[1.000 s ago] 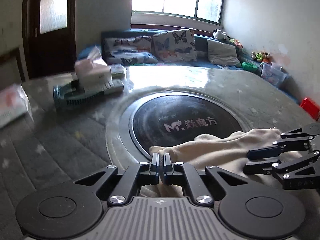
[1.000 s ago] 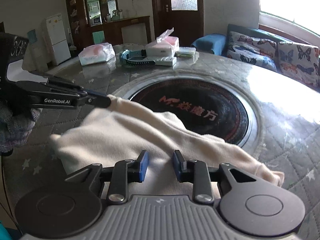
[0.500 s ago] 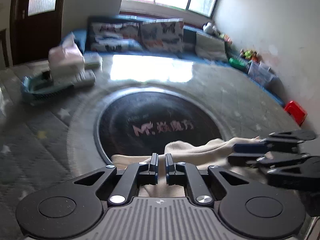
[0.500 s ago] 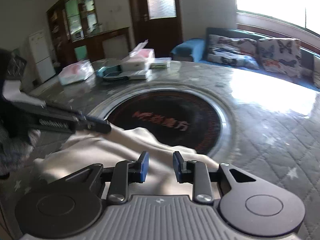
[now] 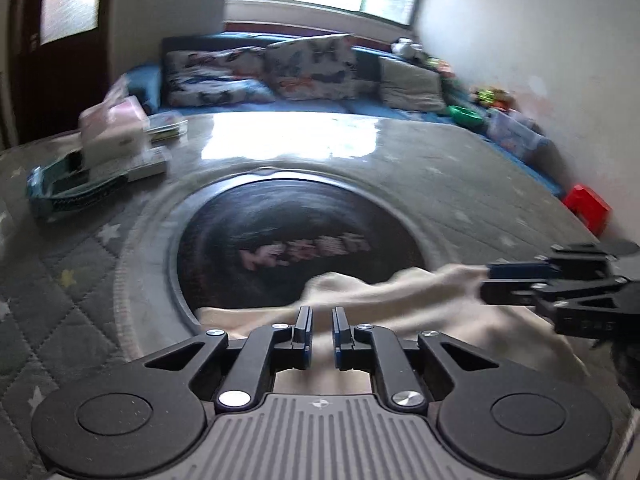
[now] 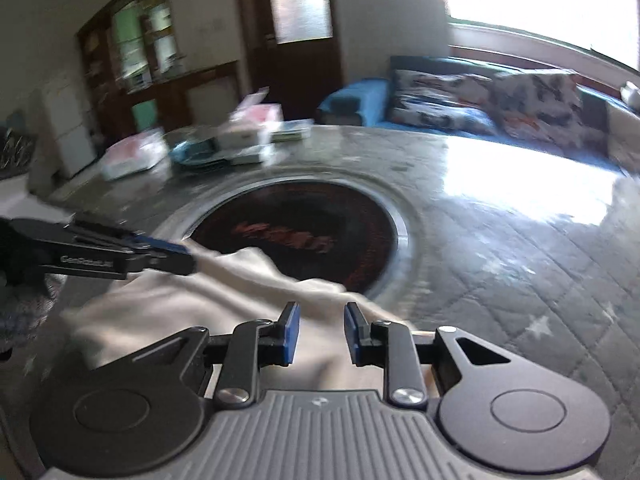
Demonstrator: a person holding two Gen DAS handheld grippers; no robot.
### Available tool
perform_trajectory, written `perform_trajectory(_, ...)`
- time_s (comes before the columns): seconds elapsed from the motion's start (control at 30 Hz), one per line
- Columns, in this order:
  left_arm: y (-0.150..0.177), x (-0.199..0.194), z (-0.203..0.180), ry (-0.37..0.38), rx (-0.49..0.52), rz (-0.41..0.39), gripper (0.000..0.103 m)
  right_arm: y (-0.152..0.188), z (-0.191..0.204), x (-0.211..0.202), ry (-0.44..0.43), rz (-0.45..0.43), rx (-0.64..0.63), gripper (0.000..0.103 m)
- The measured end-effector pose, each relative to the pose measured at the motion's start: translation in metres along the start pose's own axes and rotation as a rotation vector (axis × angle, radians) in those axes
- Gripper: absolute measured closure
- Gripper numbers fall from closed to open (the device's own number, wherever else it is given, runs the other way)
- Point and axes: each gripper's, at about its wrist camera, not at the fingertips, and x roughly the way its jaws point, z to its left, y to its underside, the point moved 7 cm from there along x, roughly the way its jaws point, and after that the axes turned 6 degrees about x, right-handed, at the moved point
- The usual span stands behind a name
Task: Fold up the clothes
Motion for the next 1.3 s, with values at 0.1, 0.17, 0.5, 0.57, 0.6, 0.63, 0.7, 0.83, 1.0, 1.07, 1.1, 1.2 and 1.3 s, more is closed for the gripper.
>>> perform_trajectory(0.1, 0.012, -0.009, -0.017, 0.043, 0.04, -0.001, 0.092, 0.006, 0.023, -0.002, -0.038, 0.018, -0.071, 0.079)
perform_trajectory(0.17, 0.021, -0.013, -0.025, 0.055, 0.053, 0.01, 0.092, 0.012, 0.036, -0.002, -0.06, 0.036, -0.098, 0.079)
perform_trajectory(0.5, 0.056, -0.041, -0.031, 0.06, 0.061, -0.013, 0.091, 0.05, 0.066, -0.023, -0.054, 0.058, -0.214, 0.079)
perform_trajectory(0.57, 0.062, -0.046, -0.031, 0.062, 0.059, -0.009, 0.091, 0.058, 0.068, -0.029, -0.056, 0.063, -0.222, 0.079)
perform_trajectory(0.6, 0.066, -0.047, -0.03, 0.063, 0.057, -0.004, 0.091, 0.062, 0.069, -0.032, -0.059, 0.071, -0.232, 0.079)
perform_trajectory(0.63, 0.069, -0.049, -0.03, 0.065, 0.059, -0.004, 0.091, 0.065, 0.07, -0.034, -0.059, 0.078, -0.246, 0.079)
perform_trajectory(0.7, 0.072, -0.054, -0.029, 0.068, 0.064, -0.005, 0.09, 0.068, 0.072, -0.039, -0.056, 0.08, -0.273, 0.079)
perform_trajectory(0.83, 0.066, -0.061, -0.028, 0.07, 0.082, -0.017, 0.084, 0.057, 0.074, -0.044, -0.083, 0.069, -0.271, 0.078)
perform_trajectory(1.0, 0.051, -0.059, -0.016, 0.028, 0.042, -0.043, 0.082, 0.037, 0.078, -0.026, -0.084, 0.028, -0.258, 0.077)
perform_trajectory(1.07, 0.053, -0.057, -0.01, 0.014, 0.014, -0.035, 0.083, 0.037, 0.084, -0.015, -0.103, 0.035, -0.26, 0.077)
perform_trajectory(1.1, 0.054, -0.056, -0.007, 0.008, 0.003, -0.031, 0.083, 0.037, 0.087, -0.01, -0.112, 0.038, -0.26, 0.077)
perform_trajectory(1.2, 0.061, -0.059, -0.002, -0.004, -0.008, -0.027, 0.083, 0.041, 0.096, 0.0, -0.141, 0.054, -0.277, 0.077)
perform_trajectory(1.3, 0.067, -0.065, 0.003, -0.006, -0.02, -0.03, 0.083, 0.046, 0.1, -0.01, -0.152, 0.053, -0.29, 0.077)
